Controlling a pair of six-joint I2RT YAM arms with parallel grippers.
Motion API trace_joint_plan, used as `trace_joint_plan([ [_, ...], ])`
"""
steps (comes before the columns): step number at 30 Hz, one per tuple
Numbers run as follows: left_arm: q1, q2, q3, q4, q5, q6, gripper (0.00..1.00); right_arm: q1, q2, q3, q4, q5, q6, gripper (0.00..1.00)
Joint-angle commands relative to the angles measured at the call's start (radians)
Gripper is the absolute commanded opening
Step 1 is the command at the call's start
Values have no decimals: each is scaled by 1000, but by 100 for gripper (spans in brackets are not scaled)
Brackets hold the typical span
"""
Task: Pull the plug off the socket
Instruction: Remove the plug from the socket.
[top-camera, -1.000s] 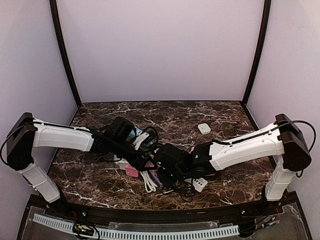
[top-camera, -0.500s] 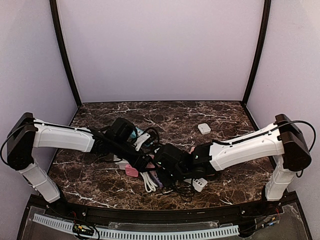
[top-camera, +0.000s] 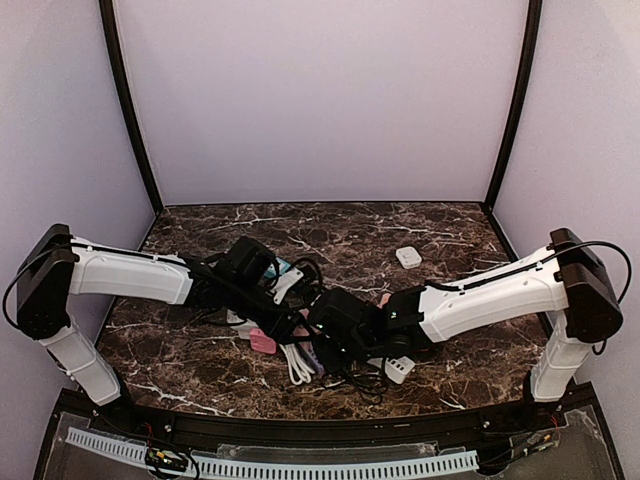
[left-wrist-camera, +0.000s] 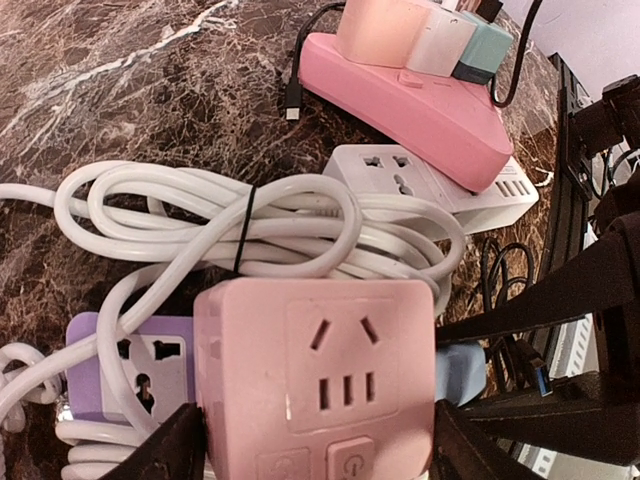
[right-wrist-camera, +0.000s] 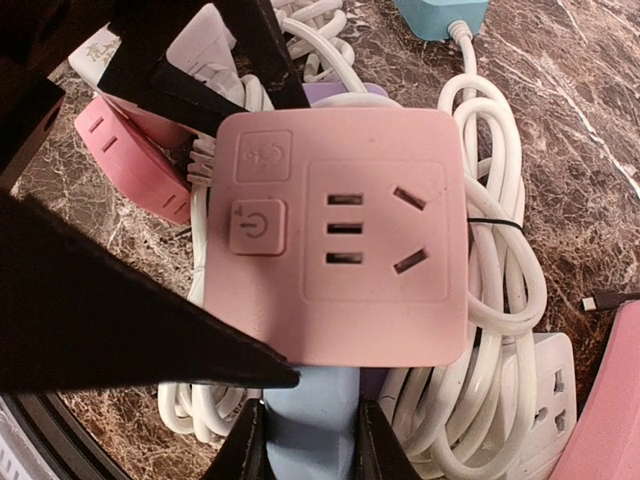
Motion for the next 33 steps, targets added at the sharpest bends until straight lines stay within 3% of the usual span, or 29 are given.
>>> trace_joint_plan([
  [1, 2, 13, 9, -58, -35, 14, 70, -9, 0, -16, 105, 0, 21, 0],
  [10, 2, 16, 11, -64, -34, 33, 57, -17, -3, -29, 102, -10, 48, 0],
  [22, -15, 18, 13, -69, -30, 54, 53, -76, -51, -94, 165, -109, 63, 0],
  [33, -18, 29, 17, -81, -42, 52, 51, -51, -19, -35, 103, -45, 51, 0],
])
